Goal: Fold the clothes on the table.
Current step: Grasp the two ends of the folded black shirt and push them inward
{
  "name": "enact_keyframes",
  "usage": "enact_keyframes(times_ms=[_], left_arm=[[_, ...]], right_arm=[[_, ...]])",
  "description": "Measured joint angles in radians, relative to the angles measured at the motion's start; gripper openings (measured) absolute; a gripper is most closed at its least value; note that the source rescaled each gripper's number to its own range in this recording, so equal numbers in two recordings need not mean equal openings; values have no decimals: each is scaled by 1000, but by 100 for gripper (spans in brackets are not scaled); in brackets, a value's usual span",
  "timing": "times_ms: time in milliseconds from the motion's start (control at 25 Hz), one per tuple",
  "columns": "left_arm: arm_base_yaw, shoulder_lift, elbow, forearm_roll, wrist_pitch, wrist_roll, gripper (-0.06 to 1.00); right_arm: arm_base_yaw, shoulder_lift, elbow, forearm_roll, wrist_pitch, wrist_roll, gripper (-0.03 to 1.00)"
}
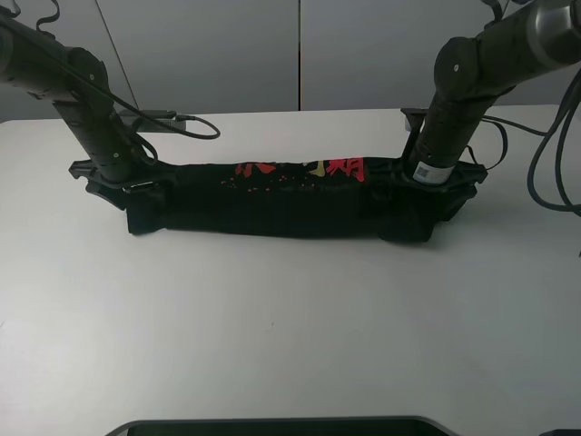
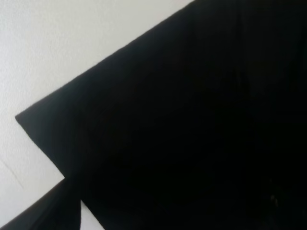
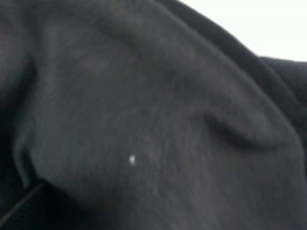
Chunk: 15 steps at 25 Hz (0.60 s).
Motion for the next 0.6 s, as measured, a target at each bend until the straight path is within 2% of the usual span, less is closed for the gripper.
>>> enact_keyframes(times_ms=[440, 520, 600], left_arm=[[0, 0, 0, 0, -4, 12, 95], [0, 0, 0, 0, -4, 12, 95], [0, 0, 0, 0, -4, 10, 95]], right_arm=[[0, 20, -2, -26, -32, -4, 100], [0, 24, -2, -36, -43, -4, 90], [-1, 25, -2, -43, -55, -7, 66]])
